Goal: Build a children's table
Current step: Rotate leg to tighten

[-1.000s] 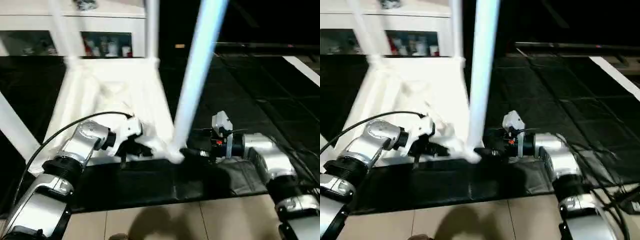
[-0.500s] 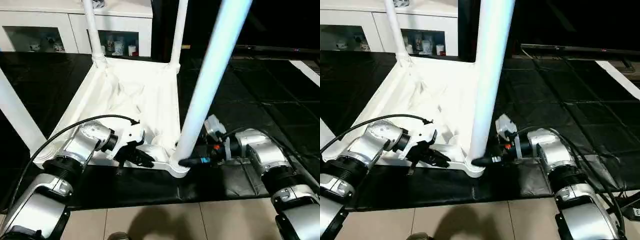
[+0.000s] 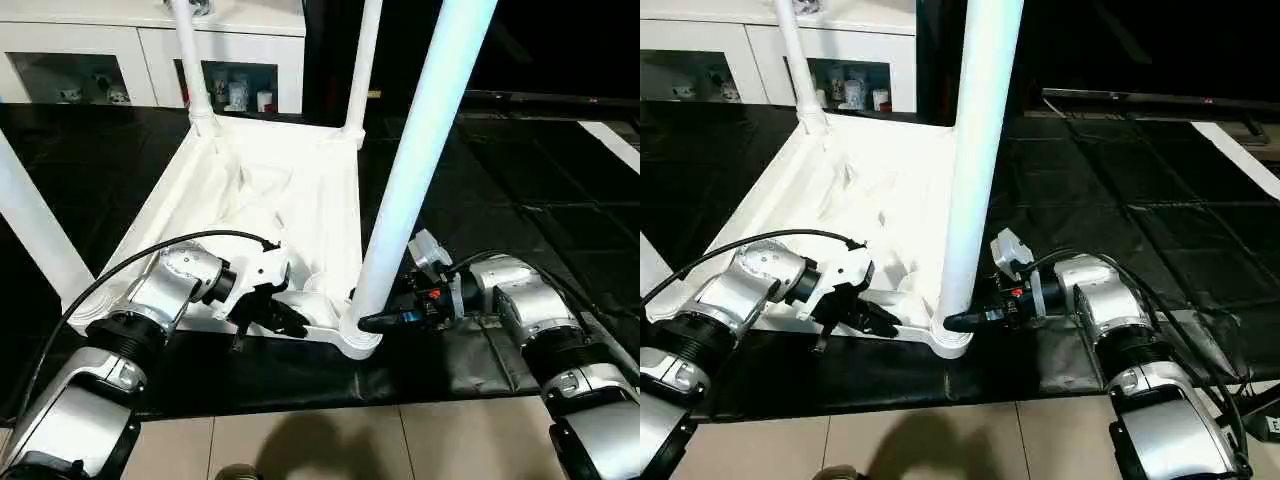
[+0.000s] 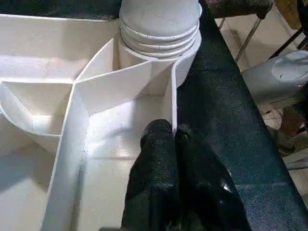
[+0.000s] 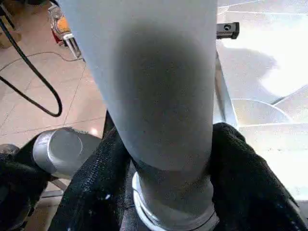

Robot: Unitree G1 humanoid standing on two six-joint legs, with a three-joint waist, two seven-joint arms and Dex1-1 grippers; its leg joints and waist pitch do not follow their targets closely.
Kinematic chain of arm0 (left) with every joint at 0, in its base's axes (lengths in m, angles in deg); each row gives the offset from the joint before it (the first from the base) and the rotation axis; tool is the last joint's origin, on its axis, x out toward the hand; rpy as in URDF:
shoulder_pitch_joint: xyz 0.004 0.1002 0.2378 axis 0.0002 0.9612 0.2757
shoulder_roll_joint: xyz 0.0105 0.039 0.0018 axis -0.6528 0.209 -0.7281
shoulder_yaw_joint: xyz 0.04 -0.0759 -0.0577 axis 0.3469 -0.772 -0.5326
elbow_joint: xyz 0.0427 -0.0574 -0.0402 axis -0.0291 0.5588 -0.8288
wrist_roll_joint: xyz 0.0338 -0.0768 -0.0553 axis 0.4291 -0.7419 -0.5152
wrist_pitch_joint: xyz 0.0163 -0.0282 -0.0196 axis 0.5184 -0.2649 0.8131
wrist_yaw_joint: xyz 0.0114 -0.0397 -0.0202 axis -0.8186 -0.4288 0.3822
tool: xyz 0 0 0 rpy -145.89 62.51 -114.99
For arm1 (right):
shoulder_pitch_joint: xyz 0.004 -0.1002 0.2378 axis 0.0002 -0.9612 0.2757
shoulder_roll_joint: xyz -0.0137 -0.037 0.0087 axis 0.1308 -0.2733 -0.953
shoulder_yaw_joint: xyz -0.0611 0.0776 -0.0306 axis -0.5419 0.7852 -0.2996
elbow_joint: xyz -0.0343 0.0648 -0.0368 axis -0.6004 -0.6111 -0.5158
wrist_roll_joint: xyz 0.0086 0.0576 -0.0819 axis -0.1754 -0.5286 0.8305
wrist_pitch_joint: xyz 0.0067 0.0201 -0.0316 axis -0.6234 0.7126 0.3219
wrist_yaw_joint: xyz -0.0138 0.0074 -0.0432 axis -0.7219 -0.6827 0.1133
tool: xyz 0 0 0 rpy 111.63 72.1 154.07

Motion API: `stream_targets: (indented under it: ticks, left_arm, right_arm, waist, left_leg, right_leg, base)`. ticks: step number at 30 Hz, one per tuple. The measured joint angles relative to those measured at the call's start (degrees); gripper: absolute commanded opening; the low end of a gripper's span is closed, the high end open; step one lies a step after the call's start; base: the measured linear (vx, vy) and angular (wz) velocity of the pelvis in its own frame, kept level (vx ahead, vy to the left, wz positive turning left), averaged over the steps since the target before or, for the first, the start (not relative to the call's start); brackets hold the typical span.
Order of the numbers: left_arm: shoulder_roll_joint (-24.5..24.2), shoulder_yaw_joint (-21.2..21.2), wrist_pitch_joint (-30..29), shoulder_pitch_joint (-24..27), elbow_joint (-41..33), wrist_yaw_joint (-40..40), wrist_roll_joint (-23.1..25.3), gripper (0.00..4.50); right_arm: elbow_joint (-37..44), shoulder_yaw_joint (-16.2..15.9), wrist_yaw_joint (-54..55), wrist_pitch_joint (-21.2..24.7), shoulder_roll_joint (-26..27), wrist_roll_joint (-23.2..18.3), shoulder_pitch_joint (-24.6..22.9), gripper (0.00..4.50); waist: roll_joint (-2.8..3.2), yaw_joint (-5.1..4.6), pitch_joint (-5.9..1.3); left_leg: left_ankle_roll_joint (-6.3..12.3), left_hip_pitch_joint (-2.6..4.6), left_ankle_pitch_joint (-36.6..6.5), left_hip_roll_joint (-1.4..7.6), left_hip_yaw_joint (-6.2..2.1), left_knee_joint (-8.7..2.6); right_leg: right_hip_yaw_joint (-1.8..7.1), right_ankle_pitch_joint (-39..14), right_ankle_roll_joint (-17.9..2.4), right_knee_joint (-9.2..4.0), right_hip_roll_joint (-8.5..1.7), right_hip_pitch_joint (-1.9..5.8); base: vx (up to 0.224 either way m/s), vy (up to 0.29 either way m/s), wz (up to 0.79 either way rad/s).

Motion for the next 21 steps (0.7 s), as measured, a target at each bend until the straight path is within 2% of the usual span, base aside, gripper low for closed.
stream_targets:
  ticks: [5,7,9,11,13,17,21]
  left_arm:
    - [2.02,-0.85,-2.71,-0.48,1.35,-2.27,0.0,0.0]
    - [3.33,-1.96,-4.71,-0.49,2.11,-5.43,0.05,0.0]
    - [4.52,-3.14,-6.86,-0.66,2.75,-10.31,0.65,0.0]
    - [6.55,-4.55,-9.68,-0.89,3.33,-16.23,1.1,0.0]
    - [8.86,-5.55,-12.2,-1.31,3.85,-21.14,1.09,0.0]
    - [13.09,-7.98,-16.0,-2.82,6.19,-30.88,1.12,0.0]
    - [16.53,-9.71,-17.39,-4.36,8.11,-40.42,1.93,0.0]
  right_arm:
    - [3.49,2.55,2.25,1.45,0.27,-0.85,-3.99,2.06]
    - [5.52,4.6,7.0,1.73,0.8,-1.13,-6.32,2.06]
    - [6.48,6.74,14.92,2.02,2.73,-0.99,-7.85,2.05]
    - [6.82,9.02,24.84,2.17,5.31,-0.41,-8.85,2.02]
    - [6.97,10.3,32.46,2.09,7.08,0.33,-8.93,2.0]
    - [4.86,13.36,47.27,1.59,12.42,2.25,-7.45,1.98]
    - [-1.02,14.3,61.06,1.62,16.48,4.14,-1.85,1.98]
  waist:
    - [0.17,0.79,-0.04]
    - [0.3,0.76,-0.08]
    - [0.4,-0.03,-0.07]
    - [0.53,-1.31,-0.06]
    - [0.66,-2.45,-0.13]
    - [1.16,-3.87,-0.41]
    - [1.2,-5.13,-0.44]
  left_leg:
    - [0.0,0.12,0.01,0.0,0.0,0.05]
    - [0.0,0.32,0.02,0.0,0.03,0.09]
    - [-0.02,0.87,0.03,0.0,0.05,0.06]
    - [-0.03,1.3,0.02,-0.03,0.02,0.1]
    - [-0.03,1.32,0.02,-0.07,-0.06,0.04]
    - [-0.02,1.21,0.02,-0.1,-0.16,-0.08]
    - [-0.02,1.15,0.02,-0.11,-0.18,-0.03]
  right_leg:
    - [0.04,0.0,0.0,-0.01,-0.02,0.21]
    - [0.1,0.0,0.01,0.02,-0.02,0.4]
    - [0.12,-0.22,0.37,-0.04,-0.02,0.81]
    - [0.08,-0.31,0.52,-0.13,-0.04,1.09]
    - [-0.11,-0.34,0.57,-0.35,-0.14,1.1]
    - [-0.29,-0.33,0.56,-0.87,-0.13,1.1]
    - [-0.33,-0.33,0.55,-1.11,-0.13,1.04]
  base:
    - [0.0,0.0,0.0]
    - [0.0,0.0,0.0]
    - [0.0,0.0,0.0]
    - [0.0,0.0,0.0]
    - [0.0,0.0,0.0]
    - [0.0,0.0,0.0]
    - [0.0,0.0,0.0]
